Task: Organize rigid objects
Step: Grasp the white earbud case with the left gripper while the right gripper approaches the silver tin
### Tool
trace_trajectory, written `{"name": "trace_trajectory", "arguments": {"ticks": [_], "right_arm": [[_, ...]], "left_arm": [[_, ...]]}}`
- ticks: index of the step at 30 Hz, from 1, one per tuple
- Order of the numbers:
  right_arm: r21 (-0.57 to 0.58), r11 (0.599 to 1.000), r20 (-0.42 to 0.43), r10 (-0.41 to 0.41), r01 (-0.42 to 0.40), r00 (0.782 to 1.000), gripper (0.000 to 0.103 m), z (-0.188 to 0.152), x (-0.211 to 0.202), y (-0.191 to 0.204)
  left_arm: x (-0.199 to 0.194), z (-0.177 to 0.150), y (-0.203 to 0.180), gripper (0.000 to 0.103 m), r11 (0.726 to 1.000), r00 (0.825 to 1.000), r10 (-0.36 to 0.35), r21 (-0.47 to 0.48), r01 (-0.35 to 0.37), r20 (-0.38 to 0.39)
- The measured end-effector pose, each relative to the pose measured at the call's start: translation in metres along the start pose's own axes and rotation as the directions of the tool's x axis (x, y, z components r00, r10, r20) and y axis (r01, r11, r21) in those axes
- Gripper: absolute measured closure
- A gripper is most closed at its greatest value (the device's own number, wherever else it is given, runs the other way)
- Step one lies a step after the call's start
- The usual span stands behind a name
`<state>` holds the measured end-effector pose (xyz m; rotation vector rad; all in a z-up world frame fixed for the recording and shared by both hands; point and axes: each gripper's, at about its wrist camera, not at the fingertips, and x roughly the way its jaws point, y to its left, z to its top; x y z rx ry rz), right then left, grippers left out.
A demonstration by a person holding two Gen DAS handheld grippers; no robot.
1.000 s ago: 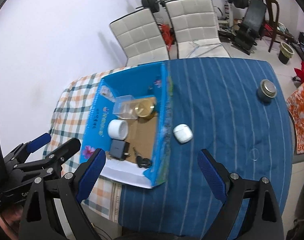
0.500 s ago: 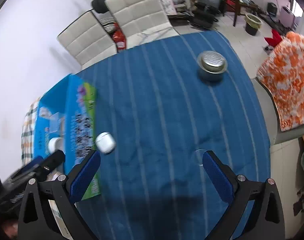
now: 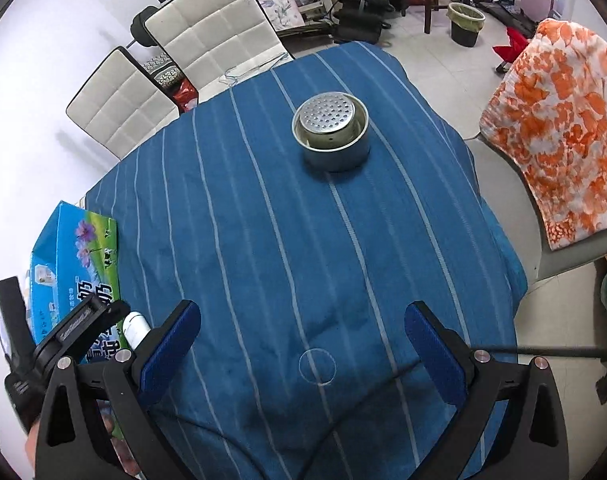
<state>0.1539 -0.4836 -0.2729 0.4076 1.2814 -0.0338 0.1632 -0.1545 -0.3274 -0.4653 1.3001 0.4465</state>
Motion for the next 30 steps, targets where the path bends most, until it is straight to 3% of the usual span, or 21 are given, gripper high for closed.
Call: {"name": "trace_trajectory", "arguments": {"ticks": [6, 9, 11, 13, 14, 16, 17, 21, 23, 26, 30], "right_arm": [[-0.007, 1.000, -0.009, 0.016, -0.016, 1.000, 0.000, 0.007, 0.009, -0.002], [-0.011, 1.000, -0.018, 0.015, -0.015, 1.000, 0.000, 0.007, 0.013, -0.004], [-0.017, 1.000, -0.033, 0.017, -0.018, 0.999, 0.000, 0.007, 0.018, -0.005], [-0.015, 1.000, -0.041, 0.021, -0.022, 0.999, 0.000, 0.006, 0.022, -0.008], [-0.015, 1.000, -0.046, 0.021, -0.022, 0.999, 0.000, 0.006, 0.024, -0.008], [-0.011, 1.000, -0.051, 0.022, -0.023, 0.998, 0.000, 0.005, 0.028, -0.009], [-0.009, 1.000, -0.053, 0.019, -0.019, 0.998, 0.000, 0.006, 0.029, -0.010], [-0.003, 1.000, -0.047, 0.015, -0.015, 0.999, 0.000, 0.015, 0.036, -0.010], [-0.001, 1.000, -0.034, 0.009, -0.009, 0.999, 0.000, 0.026, 0.037, -0.010], [0.001, 1.000, 0.014, -0.027, 0.027, 1.000, 0.000, 0.052, 0.038, -0.009], [0.007, 0.999, 0.065, -0.054, 0.054, 0.996, 0.000, 0.087, 0.046, -0.006]], "left_arm": [[0.027, -0.005, 0.012, 0.003, 0.993, 0.998, 0.003, -0.114, -0.010, -0.058], [0.030, 0.000, 0.021, 0.003, 0.986, 0.998, 0.057, -0.153, -0.061, -0.032], [0.038, 0.005, 0.027, 0.003, 0.981, 0.995, 0.087, -0.166, -0.095, -0.057], [0.040, 0.008, 0.032, 0.022, 0.977, 0.994, 0.097, -0.188, -0.104, -0.049], [0.043, 0.011, 0.032, 0.037, 0.977, 0.993, 0.097, -0.186, -0.107, -0.061], [0.039, 0.015, 0.031, 0.043, 0.980, 0.994, 0.106, -0.166, -0.109, -0.028], [0.037, 0.016, 0.028, 0.054, 0.983, 0.994, 0.105, -0.149, -0.105, -0.011], [0.035, 0.013, 0.010, 0.055, 0.995, 0.995, 0.099, -0.003, -0.099, 0.019], [0.034, 0.007, -0.005, 0.055, 0.990, 0.997, 0.075, 0.116, -0.077, 0.026], [0.032, 0.001, -0.032, 0.055, 0.953, 0.998, 0.051, 0.296, -0.062, 0.044], [0.032, 0.005, -0.056, 0.054, 0.895, 0.996, 0.042, 0.440, -0.070, 0.074]]}}
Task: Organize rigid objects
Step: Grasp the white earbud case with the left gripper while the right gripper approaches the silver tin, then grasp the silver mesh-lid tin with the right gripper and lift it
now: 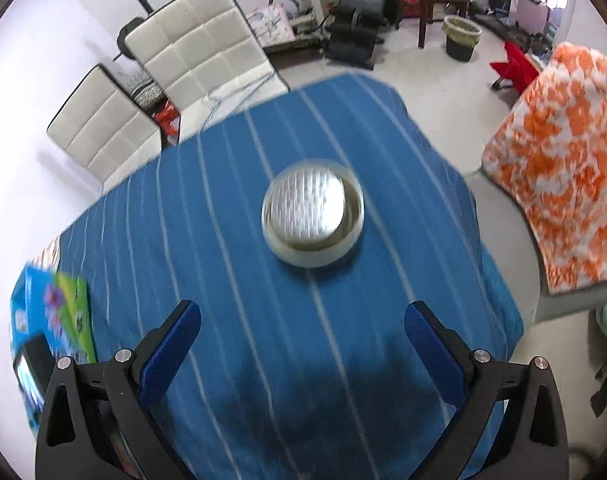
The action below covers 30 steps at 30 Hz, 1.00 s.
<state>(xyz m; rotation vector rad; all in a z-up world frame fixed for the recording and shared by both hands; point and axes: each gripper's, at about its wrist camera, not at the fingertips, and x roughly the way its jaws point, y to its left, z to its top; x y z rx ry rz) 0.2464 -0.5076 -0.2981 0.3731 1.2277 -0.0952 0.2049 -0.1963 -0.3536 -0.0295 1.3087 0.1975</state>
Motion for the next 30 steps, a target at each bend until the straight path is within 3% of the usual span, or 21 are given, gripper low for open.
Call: {"name": "trace_trajectory", "arguments": {"ticks": [5, 11, 13, 15, 17, 18, 23, 30], "right_arm": [[-0.028, 0.999, 0.012, -0.043, 0.044, 0.999, 0.000, 0.042, 0.030, 0.009], [-0.043, 0.997, -0.048, -0.065, 0.063, 0.997, 0.000, 0.064, 0.071, 0.018], [-0.059, 0.995, -0.054, -0.087, 0.084, 0.995, 0.001, 0.064, 0.078, 0.020], [-0.091, 0.988, -0.054, -0.133, 0.128, 0.990, 0.007, 0.065, 0.085, 0.025], [-0.130, 0.974, -0.049, -0.191, 0.184, 0.980, 0.021, 0.064, 0.090, 0.028], [-0.141, 0.972, -0.046, -0.199, 0.191, 0.979, 0.029, 0.063, 0.091, 0.026], [-0.187, 0.970, -0.070, -0.171, 0.156, 0.983, 0.029, 0.049, 0.088, 0.027], [-0.326, 0.940, -0.103, -0.142, 0.102, 0.984, 0.029, -0.022, 0.075, 0.064]], "left_arm": [[0.001, 0.022, -0.017, 0.055, 0.997, 1.000, -0.014, 0.076, 0.013, 0.006], [0.005, 0.052, -0.024, 0.054, 0.994, 1.000, -0.026, 0.101, 0.027, -0.009], [0.003, 0.046, -0.021, 0.054, 0.994, 1.000, -0.028, 0.105, 0.029, -0.011], [0.004, 0.041, -0.026, 0.054, 0.993, 0.999, -0.030, 0.111, 0.031, -0.012], [0.011, 0.044, -0.032, 0.055, 0.993, 0.999, -0.032, 0.117, 0.033, -0.012], [0.014, 0.047, -0.034, 0.054, 0.992, 0.999, -0.033, 0.121, 0.034, -0.012], [0.017, 0.050, -0.037, 0.055, 0.989, 0.999, -0.043, 0.141, 0.045, -0.020], [0.005, 0.022, -0.030, 0.055, 0.978, 0.998, -0.043, 0.200, 0.050, -0.040]]}}
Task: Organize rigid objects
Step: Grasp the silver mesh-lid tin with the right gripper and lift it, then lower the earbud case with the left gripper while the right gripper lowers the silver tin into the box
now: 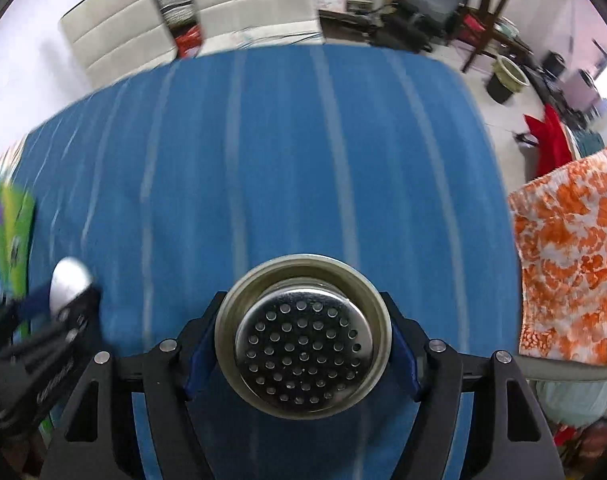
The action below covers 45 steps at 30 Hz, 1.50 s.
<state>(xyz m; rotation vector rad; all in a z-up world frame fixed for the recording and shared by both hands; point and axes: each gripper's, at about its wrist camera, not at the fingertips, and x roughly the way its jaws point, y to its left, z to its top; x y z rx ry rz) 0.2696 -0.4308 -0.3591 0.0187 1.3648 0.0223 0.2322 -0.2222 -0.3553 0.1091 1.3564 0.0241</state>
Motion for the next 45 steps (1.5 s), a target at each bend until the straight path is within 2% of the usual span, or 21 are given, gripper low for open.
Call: {"name": "trace_trajectory", "arguments": {"ticks": [8, 19, 29, 40, 45], "right_arm": [[-0.035, 0.999, -0.035, 0.028, -0.029, 0.999, 0.029, -0.060, -0.009, 0.032], [-0.022, 1.000, -0.027, 0.001, -0.001, 1.000, 0.029, -0.058, -0.012, 0.040], [0.029, 0.999, 0.023, 0.029, -0.030, 0.999, 0.029, -0.063, -0.035, 0.029], [0.077, 0.992, 0.091, 0.093, -0.100, 0.992, 0.029, -0.073, -0.094, 0.020], [0.063, 0.986, 0.129, 0.147, -0.156, 0.981, 0.029, -0.078, -0.131, 0.033]], "left_arm": [[-0.007, -0.046, 0.002, 0.055, 0.999, 1.000, -0.008, 0.032, 0.009, -0.029], [-0.007, -0.043, 0.004, 0.055, 0.999, 1.000, -0.022, 0.026, 0.022, -0.011], [-0.040, -0.050, 0.016, 0.055, 0.998, 0.999, -0.037, 0.044, 0.035, 0.040], [-0.114, -0.070, 0.044, 0.055, 0.993, 0.985, -0.093, 0.082, 0.082, 0.144], [-0.154, -0.077, 0.079, 0.055, 0.995, 0.976, -0.088, 0.073, 0.075, 0.200]]}}
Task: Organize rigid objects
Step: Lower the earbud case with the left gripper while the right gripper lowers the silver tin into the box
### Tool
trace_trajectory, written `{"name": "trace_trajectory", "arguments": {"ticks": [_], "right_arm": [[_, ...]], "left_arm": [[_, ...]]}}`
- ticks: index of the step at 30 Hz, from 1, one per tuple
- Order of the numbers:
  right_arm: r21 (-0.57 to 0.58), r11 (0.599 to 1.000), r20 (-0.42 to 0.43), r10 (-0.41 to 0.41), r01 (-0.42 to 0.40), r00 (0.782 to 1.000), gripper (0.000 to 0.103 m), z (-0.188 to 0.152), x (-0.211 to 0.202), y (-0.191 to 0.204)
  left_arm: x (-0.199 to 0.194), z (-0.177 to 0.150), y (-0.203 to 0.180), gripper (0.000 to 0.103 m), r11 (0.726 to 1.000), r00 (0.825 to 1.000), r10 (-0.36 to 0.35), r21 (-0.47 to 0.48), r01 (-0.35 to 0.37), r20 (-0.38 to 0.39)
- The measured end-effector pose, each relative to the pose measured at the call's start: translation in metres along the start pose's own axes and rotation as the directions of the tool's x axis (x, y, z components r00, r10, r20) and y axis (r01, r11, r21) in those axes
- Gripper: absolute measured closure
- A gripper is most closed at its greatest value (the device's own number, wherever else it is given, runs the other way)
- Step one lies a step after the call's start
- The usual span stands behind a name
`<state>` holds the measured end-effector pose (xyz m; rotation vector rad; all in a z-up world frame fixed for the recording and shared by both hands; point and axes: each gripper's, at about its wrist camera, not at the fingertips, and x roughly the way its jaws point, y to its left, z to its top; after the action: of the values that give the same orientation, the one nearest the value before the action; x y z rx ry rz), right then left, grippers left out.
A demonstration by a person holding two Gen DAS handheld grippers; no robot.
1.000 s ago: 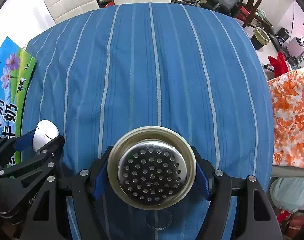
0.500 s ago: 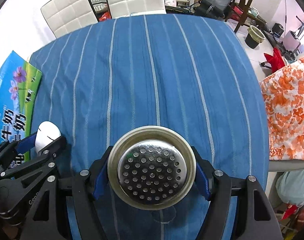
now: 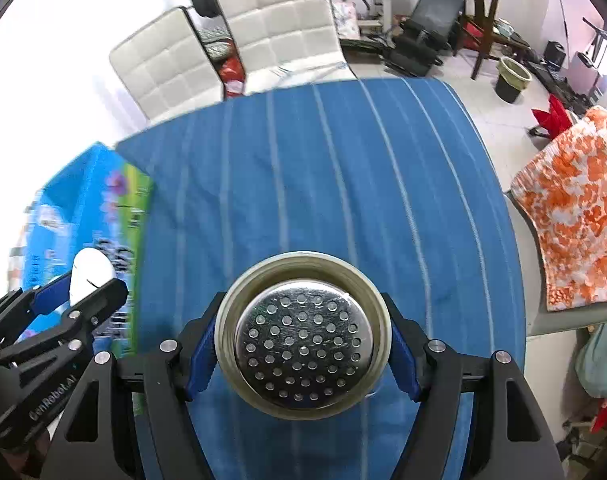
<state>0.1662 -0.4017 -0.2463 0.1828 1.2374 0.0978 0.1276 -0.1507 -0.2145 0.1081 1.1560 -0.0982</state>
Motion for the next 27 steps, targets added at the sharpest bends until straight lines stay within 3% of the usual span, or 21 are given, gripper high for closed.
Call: {"name": "trace_trajectory", "arguments": {"ticks": [6, 13, 17, 27], "right_arm": [[-0.027, 0.995, 0.023, 0.101, -0.100, 0.995, 0.029, -0.002, -0.036, 0.046], [-0.080, 0.969, -0.004, 0.235, -0.234, 0.972, 0.029, 0.003, -0.048, 0.124], [-0.080, 0.944, -0.067, 0.316, -0.321, 0.946, 0.029, 0.013, -0.034, 0.172], [-0.107, 0.937, -0.211, 0.307, -0.334, 0.928, 0.029, 0.020, 0.032, 0.266]], "left_arm": [[-0.034, -0.004, 0.057, 0.055, 0.998, 0.999, 0.032, -0.051, -0.029, 0.039], [-0.036, -0.023, 0.120, 0.055, 0.988, 0.998, 0.059, -0.144, -0.056, 0.018], [-0.015, -0.039, 0.154, 0.055, 0.977, 0.998, 0.054, -0.207, -0.059, -0.032], [0.043, -0.076, 0.186, 0.055, 0.956, 0.988, -0.016, -0.292, -0.029, -0.152]]}}
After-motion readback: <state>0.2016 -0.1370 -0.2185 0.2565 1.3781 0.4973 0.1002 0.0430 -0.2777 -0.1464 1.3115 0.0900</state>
